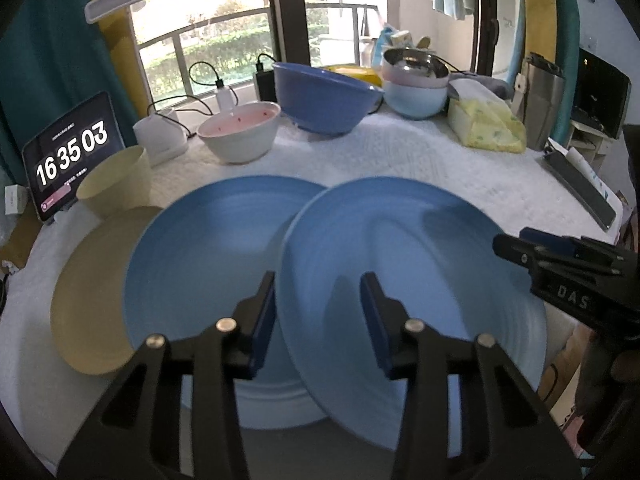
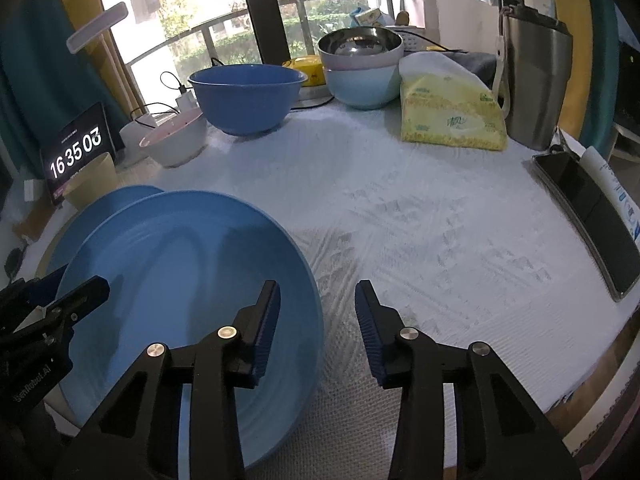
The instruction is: Organize plates and bowls
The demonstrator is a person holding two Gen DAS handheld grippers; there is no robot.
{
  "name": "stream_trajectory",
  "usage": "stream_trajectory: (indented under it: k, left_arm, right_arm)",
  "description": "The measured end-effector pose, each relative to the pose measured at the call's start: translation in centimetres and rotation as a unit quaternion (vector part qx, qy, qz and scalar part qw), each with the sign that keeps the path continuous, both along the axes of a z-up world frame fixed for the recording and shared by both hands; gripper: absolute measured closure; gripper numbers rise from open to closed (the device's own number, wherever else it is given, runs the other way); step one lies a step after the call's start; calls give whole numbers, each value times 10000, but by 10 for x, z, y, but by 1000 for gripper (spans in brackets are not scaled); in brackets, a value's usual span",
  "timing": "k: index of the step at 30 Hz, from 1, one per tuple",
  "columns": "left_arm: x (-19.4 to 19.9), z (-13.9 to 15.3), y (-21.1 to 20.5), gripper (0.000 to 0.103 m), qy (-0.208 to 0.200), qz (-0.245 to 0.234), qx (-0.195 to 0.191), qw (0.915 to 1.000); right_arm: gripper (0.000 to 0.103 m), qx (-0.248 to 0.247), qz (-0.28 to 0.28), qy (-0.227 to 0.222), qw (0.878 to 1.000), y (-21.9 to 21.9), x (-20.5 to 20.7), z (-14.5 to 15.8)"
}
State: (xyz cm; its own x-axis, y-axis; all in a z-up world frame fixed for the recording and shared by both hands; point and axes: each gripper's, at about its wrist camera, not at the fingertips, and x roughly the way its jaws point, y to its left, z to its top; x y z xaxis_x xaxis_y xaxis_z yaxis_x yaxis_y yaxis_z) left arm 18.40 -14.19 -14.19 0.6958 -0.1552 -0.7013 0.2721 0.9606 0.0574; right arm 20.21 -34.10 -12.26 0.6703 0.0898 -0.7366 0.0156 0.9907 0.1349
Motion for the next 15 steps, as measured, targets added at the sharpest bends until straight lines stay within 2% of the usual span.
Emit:
stream_trajectory:
  k: [7, 10, 15]
  left_arm:
    - [-2, -2, -1, 62, 47, -61, -63, 9999]
    - [-3, -1, 1, 66, 49, -56, -101, 9999]
    - [-5, 1, 5, 66, -13, -68, -177, 9998]
  right_arm:
    - [83, -43, 42, 73, 10000, 4, -1, -4]
    - [85, -116, 12, 80, 9999, 6, -2, -4]
    - [86, -148, -26, 71, 9999, 6, -1, -2]
